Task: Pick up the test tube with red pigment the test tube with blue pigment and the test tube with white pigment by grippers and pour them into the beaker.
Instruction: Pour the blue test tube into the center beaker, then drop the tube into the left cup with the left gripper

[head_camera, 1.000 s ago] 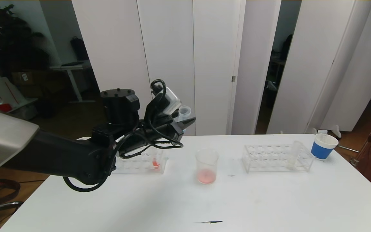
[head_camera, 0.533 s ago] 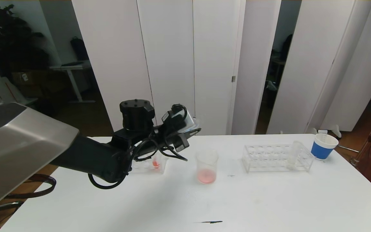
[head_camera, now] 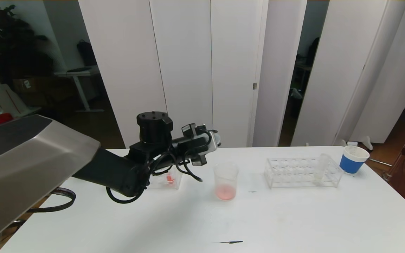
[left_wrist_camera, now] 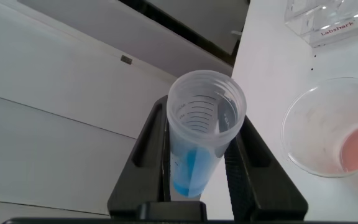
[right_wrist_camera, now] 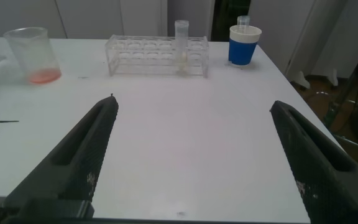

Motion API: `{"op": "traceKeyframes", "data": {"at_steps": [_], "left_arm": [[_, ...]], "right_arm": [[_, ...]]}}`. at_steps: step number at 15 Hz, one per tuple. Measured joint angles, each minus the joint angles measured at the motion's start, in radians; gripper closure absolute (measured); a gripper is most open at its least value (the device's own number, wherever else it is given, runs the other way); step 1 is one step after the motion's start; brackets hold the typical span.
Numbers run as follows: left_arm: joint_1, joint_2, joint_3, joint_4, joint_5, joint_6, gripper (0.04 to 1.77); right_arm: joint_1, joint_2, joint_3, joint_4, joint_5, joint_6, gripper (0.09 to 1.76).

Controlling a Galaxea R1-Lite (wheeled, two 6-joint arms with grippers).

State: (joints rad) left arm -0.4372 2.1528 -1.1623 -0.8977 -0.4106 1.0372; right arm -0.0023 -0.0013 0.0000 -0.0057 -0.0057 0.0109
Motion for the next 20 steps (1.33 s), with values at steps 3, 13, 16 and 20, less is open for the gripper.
{"op": "traceKeyframes", "data": {"at_steps": [3, 13, 16, 20], "left_arm": [[-0.012, 0.053, -0.036, -0.125, 0.008, 0.025, 1.23], [-0.019, 0.145, -0.04, -0.294, 0.068, 0.165, 1.23], [-0.014, 0.161, -0.041, -0.313, 0.065, 0.234, 1.23], [-0.012, 0.181, -0.05, -0.323, 0.066, 0.269, 1.23]], "right_arm": [[0.0, 0.0, 0.0, 0.0, 0.0, 0.0, 0.1], [0.0, 0.0, 0.0, 0.0, 0.0, 0.0, 0.1], [0.0, 0.0, 0.0, 0.0, 0.0, 0.0, 0.1], [0.0, 0.0, 0.0, 0.0, 0.0, 0.0, 0.1]]}}
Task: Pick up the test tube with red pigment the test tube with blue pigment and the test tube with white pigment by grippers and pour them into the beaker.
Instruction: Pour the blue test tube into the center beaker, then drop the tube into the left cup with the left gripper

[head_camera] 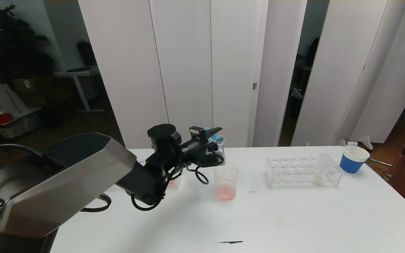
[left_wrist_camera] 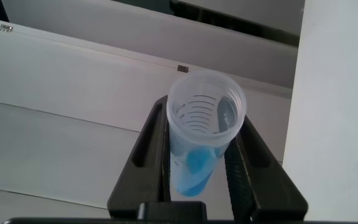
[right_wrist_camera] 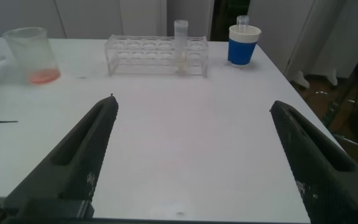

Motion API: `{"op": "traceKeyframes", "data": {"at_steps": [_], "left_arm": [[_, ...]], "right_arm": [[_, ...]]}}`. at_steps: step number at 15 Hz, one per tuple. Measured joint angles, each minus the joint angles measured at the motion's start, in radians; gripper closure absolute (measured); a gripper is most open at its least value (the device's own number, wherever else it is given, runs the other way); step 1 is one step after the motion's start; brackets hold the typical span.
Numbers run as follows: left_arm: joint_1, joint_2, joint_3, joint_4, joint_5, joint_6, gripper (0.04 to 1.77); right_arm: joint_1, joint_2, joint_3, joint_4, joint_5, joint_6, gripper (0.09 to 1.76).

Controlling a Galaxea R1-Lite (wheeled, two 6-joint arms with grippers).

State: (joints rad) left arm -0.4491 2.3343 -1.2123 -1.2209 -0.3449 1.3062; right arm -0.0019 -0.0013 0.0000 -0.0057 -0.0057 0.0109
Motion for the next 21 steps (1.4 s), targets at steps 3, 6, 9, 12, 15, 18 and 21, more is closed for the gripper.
{"op": "traceKeyframes", "data": {"at_steps": [3, 6, 9, 12, 15, 18, 21], "left_arm": [[0.001, 0.009, -0.005, -0.023, -0.001, 0.029, 1.23], [0.003, 0.015, -0.006, -0.036, -0.001, 0.045, 1.23], [0.003, 0.02, -0.006, -0.049, -0.003, 0.065, 1.23], [0.005, 0.025, -0.008, -0.075, -0.005, 0.084, 1.23], [0.006, 0.026, -0.009, -0.08, -0.004, 0.095, 1.23], [0.005, 0.031, -0.01, -0.08, -0.003, 0.097, 1.23], [0.003, 0.033, -0.021, -0.085, -0.003, 0.103, 1.23]], "right_arm": [[0.0, 0.0, 0.0, 0.0, 0.0, 0.0, 0.1], [0.0, 0.0, 0.0, 0.0, 0.0, 0.0, 0.1], [0.0, 0.0, 0.0, 0.0, 0.0, 0.0, 0.1], [-0.001, 0.0, 0.0, 0.0, 0.0, 0.0, 0.1], [0.0, 0.0, 0.0, 0.0, 0.0, 0.0, 0.1], [0.0, 0.0, 0.0, 0.0, 0.0, 0.0, 0.1], [0.0, 0.0, 0.0, 0.0, 0.0, 0.0, 0.1]]}}
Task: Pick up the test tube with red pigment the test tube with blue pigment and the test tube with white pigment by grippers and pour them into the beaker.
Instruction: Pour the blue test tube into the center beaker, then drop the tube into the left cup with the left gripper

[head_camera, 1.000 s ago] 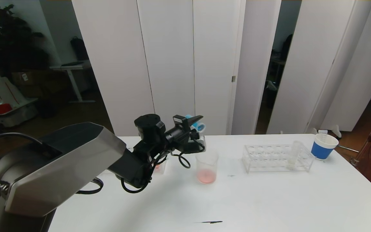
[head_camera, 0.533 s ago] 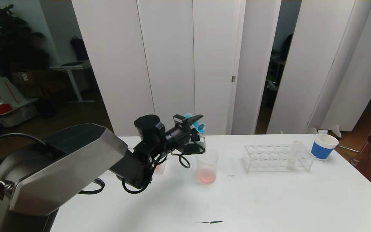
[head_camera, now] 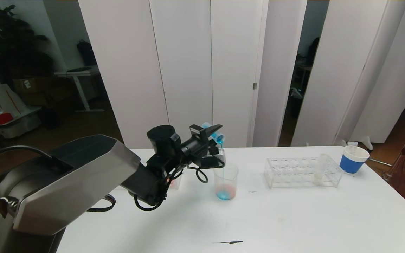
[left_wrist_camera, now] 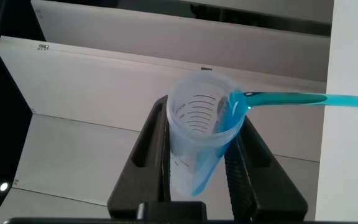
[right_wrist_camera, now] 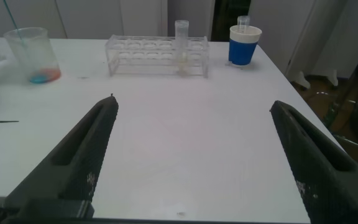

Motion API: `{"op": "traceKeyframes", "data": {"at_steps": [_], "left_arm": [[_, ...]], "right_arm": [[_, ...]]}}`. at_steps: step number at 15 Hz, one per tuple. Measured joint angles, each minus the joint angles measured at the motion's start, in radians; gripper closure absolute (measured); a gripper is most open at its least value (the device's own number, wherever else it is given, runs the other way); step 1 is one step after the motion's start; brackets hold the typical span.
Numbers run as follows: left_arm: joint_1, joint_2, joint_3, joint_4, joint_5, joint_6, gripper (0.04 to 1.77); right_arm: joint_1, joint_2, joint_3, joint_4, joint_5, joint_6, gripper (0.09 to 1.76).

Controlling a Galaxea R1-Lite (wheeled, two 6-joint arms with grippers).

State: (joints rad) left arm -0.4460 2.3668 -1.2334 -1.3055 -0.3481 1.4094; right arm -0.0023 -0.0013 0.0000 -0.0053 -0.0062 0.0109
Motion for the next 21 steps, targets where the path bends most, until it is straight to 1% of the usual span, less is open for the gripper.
{"op": "traceKeyframes", "data": {"at_steps": [21], "left_arm": [[-0.007, 0.0, -0.02, -0.025, -0.003, 0.035, 1.23]], "right_arm": [[0.0, 0.0, 0.0, 0.0, 0.0, 0.0, 0.1]]}}
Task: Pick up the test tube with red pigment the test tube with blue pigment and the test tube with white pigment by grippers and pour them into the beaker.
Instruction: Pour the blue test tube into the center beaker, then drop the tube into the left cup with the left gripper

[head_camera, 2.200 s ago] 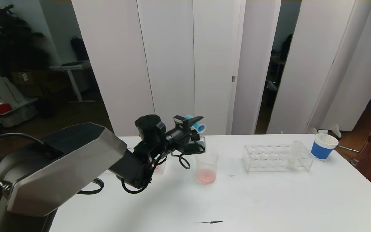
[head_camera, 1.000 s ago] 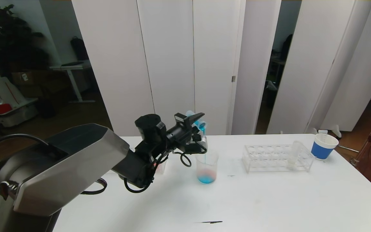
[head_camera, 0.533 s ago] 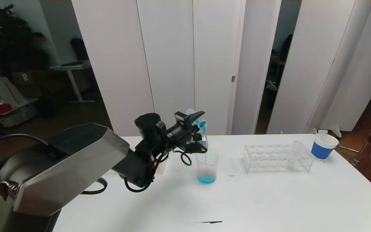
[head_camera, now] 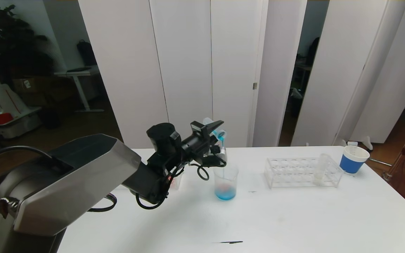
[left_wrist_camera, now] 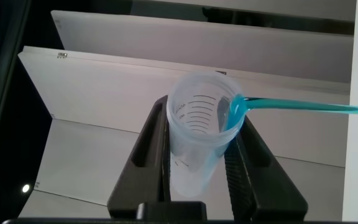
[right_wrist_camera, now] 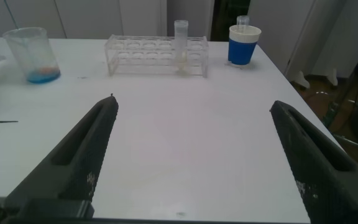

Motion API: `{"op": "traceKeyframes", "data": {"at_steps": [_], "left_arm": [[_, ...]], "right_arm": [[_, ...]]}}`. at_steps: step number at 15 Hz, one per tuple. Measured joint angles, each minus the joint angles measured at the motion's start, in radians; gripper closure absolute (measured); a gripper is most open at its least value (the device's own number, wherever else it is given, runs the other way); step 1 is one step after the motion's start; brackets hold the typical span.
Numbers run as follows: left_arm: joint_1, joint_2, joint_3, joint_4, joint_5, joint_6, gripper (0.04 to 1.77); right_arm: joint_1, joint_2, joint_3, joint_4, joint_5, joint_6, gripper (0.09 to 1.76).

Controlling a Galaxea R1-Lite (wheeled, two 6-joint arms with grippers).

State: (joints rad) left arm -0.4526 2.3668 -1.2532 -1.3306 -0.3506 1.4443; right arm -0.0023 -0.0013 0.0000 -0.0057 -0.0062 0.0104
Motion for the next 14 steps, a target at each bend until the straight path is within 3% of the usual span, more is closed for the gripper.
{"op": "traceKeyframes", "data": {"at_steps": [14], "left_arm": [[-0.001, -0.007, 0.0, -0.005, 0.0, 0.009, 1.23]], "right_arm": [[0.0, 0.0, 0.0, 0.0, 0.0, 0.0, 0.1]]}}
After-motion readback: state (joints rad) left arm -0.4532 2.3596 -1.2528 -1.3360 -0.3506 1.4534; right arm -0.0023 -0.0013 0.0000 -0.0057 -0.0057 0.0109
